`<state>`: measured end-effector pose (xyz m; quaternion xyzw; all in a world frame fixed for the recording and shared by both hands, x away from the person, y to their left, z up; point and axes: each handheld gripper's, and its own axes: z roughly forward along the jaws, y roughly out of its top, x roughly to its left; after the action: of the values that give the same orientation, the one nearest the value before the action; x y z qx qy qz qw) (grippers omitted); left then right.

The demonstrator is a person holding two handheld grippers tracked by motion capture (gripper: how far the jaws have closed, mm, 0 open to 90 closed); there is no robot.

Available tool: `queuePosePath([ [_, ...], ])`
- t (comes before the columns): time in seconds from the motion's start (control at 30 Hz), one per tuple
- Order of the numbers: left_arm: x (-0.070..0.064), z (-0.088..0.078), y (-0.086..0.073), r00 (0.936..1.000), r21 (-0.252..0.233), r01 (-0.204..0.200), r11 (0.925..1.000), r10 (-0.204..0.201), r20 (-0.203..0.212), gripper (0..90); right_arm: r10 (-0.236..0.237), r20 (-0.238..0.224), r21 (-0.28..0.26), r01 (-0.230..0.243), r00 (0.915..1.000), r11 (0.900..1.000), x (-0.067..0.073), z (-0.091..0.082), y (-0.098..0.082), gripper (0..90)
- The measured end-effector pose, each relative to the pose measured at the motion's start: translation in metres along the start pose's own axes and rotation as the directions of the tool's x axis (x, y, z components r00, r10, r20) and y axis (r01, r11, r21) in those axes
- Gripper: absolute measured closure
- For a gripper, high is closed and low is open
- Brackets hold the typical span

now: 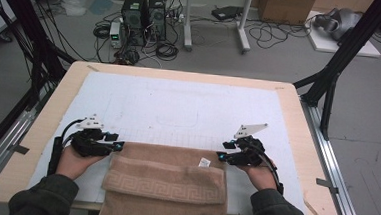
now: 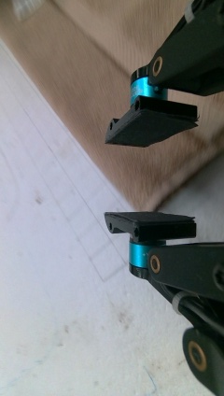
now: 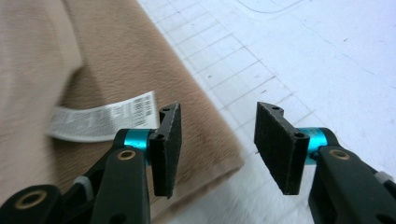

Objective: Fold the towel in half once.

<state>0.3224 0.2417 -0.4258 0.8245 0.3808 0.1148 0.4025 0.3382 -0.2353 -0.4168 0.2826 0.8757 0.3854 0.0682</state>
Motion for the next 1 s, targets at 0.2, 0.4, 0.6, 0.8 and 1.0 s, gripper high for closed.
queuePosePath([
  [0.2,0.006,0.017,-0.004,0.9995,0.053,0.015,0.9985,-0.016,0.028,50.5,0.018,-0.023,0.075,-0.016,0.9996,0.997,-0.012,0.022,-0.004,47.1],
  [0.4,0.0,0.02,0.004,0.9999,0.048,-0.008,0.9988,0.007,0.014,82.4,-0.001,-0.112,0.081,0.01,0.9937,0.997,-0.011,0.025,-0.001,84.7],
  [0.6,0.012,0.019,0.043,0.997,-0.055,0.012,0.9984,-0.016,-0.076,83.4,0.017,-0.025,0.042,-0.015,0.9995,0.999,-0.03,0.018,0.019,85.2],
  [0.8,0.036,0.016,0.109,0.9897,-0.107,-0.004,0.9943,-0.012,-0.143,83.7,0.019,0.07,0.011,-0.02,0.9974,1.0,-0.063,-0.001,0.07,85.9],
  [1.0,0.051,0.001,0.171,0.9792,-0.178,-0.024,0.9838,-0.012,-0.203,83.7,-0.024,0.168,-0.037,0.031,0.9854,0.999,-0.087,-0.03,0.13,86.0],
])
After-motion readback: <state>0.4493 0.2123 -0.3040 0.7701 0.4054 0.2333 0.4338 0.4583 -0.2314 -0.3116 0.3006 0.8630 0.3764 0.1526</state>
